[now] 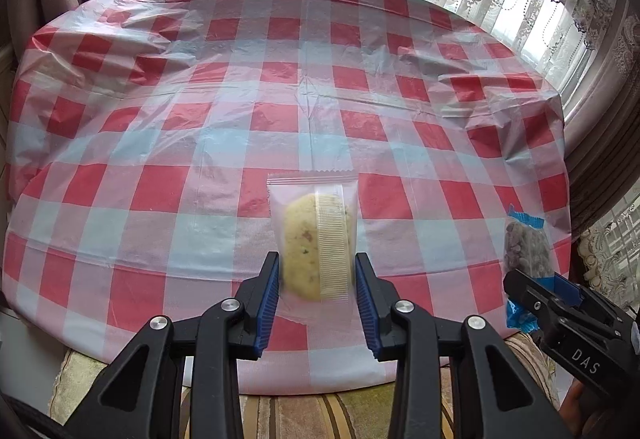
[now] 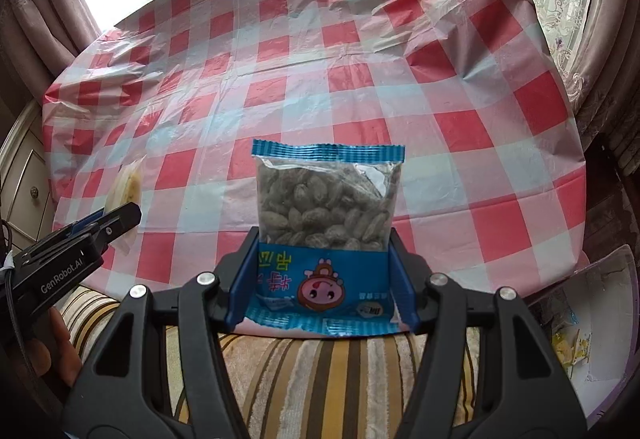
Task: Organize snacks
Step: 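Lift both items and carry them over the white box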
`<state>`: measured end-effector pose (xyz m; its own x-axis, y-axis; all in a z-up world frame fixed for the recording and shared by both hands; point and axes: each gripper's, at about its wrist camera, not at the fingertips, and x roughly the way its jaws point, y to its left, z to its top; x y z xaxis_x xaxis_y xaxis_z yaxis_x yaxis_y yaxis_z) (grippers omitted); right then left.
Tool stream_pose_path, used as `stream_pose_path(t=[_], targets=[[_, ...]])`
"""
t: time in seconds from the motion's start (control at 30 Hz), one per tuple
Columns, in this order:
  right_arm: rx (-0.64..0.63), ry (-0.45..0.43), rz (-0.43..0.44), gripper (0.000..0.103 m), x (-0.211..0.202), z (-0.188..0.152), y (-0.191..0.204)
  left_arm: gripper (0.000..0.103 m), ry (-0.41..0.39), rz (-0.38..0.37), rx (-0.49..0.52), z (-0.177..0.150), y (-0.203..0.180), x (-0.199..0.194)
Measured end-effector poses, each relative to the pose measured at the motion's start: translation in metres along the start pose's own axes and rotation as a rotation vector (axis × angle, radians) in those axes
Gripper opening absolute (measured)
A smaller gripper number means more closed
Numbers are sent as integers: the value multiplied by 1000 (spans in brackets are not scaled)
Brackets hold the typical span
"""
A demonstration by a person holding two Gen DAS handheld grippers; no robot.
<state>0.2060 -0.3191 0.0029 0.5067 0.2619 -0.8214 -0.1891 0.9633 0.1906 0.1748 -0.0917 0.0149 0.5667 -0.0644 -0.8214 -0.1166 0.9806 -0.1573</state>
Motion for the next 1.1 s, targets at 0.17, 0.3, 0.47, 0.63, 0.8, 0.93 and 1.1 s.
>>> stream_pose_path(t=[0.17,0.3,0.47,0.63,0.8,0.93,1.1], targets=[[53,-11,-14,62,-11,-8,-30,37,4,-26,50,-1,-28,-1],[94,-25,-39,62,-23,-13,-56,37,3,-45,97,-3,-51,-3],[150,-36,-74,62,-37,-23,-92,37,6,-72,149,-6,-81,-4],[205,-46,-114,62,-51,-35,-129,37,14,-113,217,-13,-116,-7],[265,-54,-172,62,-63,-46,-169,37,30,-160,287,-23,-153,-8],[309,-55,-212,62,-72,-57,-196,37,42,-194,345,-32,-181,-9],[355,-48,-252,62,-77,-71,-225,37,75,-243,405,-46,-213,-7]])
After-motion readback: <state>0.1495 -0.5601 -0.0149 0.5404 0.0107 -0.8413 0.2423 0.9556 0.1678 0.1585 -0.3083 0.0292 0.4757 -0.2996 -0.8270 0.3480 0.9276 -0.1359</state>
